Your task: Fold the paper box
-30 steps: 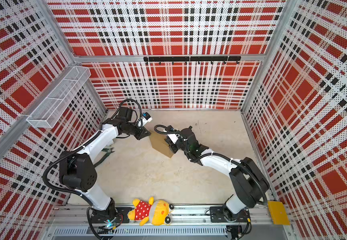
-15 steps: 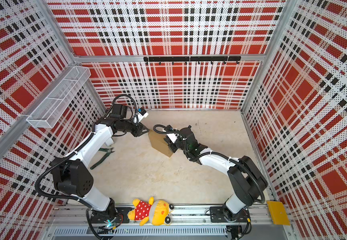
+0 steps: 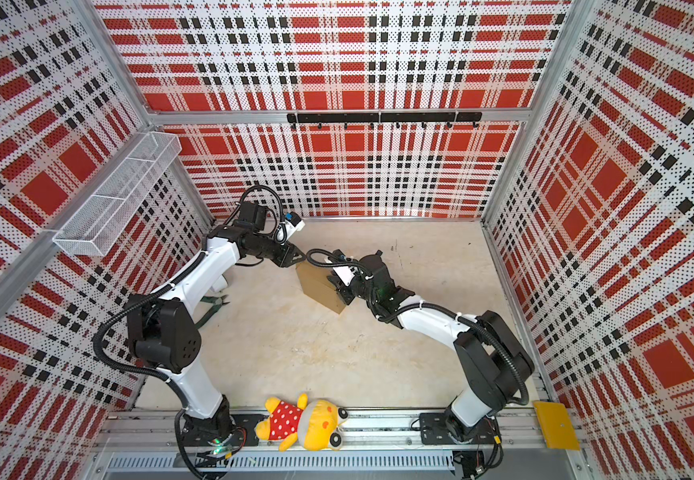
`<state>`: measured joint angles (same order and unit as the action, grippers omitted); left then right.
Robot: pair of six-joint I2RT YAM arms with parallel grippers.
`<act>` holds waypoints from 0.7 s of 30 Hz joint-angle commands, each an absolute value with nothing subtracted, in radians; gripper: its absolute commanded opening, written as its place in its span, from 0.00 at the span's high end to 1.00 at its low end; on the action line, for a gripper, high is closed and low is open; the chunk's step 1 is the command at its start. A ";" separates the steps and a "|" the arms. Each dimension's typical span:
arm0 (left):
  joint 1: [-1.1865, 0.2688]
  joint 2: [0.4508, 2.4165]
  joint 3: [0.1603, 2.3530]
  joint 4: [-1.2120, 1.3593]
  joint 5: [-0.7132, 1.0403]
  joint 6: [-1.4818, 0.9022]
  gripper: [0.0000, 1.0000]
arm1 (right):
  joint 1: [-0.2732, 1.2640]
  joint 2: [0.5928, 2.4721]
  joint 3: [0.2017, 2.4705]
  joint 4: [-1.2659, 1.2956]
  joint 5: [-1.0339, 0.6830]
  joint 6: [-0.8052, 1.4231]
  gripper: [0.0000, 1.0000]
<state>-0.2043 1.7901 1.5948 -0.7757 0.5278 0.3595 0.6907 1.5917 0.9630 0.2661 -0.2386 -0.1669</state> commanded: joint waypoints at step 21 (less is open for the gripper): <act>-0.213 1.787 1.513 -0.740 0.494 0.379 0.65 | 0.699 1.613 0.921 0.301 -0.250 -0.189 0.77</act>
